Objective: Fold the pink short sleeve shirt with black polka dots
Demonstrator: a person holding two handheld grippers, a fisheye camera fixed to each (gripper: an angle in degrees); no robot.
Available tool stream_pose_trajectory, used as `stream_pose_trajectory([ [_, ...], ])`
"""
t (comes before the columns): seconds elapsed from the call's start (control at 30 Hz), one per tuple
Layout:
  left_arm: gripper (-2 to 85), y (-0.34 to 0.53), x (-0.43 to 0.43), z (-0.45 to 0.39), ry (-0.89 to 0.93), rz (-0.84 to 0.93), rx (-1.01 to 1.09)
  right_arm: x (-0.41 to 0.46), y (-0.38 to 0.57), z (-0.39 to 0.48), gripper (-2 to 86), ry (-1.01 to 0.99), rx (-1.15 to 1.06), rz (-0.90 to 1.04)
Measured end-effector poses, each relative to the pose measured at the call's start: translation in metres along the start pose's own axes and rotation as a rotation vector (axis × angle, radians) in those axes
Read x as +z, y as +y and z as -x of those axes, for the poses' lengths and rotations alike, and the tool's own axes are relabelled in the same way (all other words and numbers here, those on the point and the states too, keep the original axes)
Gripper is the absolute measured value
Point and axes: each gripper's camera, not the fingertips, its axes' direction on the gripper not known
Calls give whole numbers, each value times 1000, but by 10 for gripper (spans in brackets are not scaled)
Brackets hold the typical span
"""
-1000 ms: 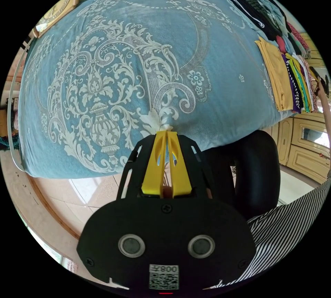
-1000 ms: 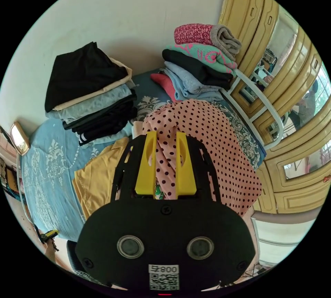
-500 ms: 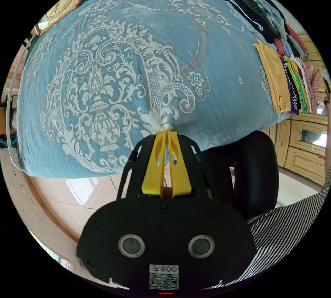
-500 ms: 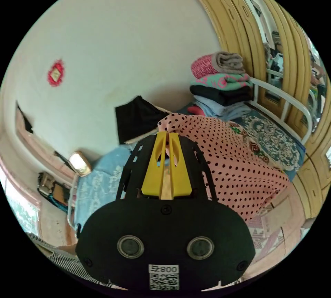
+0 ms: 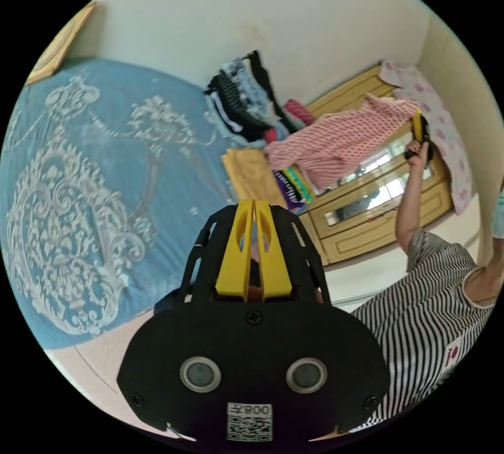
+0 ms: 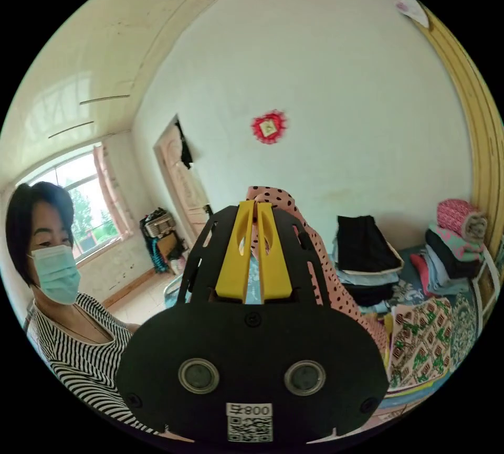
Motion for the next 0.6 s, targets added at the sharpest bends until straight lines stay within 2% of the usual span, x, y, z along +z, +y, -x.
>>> stream_pose_trajectory([
  [0.1,42,8,-46,-30,118,-102,127,18,-29,27,70,-86,-46,20],
  [0.23,74,25,-107,-62,140,-194,288,47,-56,55,83,-215,-64,32],
  [0.33,94,49,-155,-73,62,-244,367,68,-72,68,89,-306,-51,28],
  [0.4,105,79,-187,-70,-77,-287,395,80,-84,77,92,-347,-53,31],
  [0.5,115,115,-206,-50,-236,-241,376,101,-103,93,95,-403,-64,33],
  [0.6,116,153,-207,-26,-184,-137,323,125,-120,108,95,-468,-60,47],
])
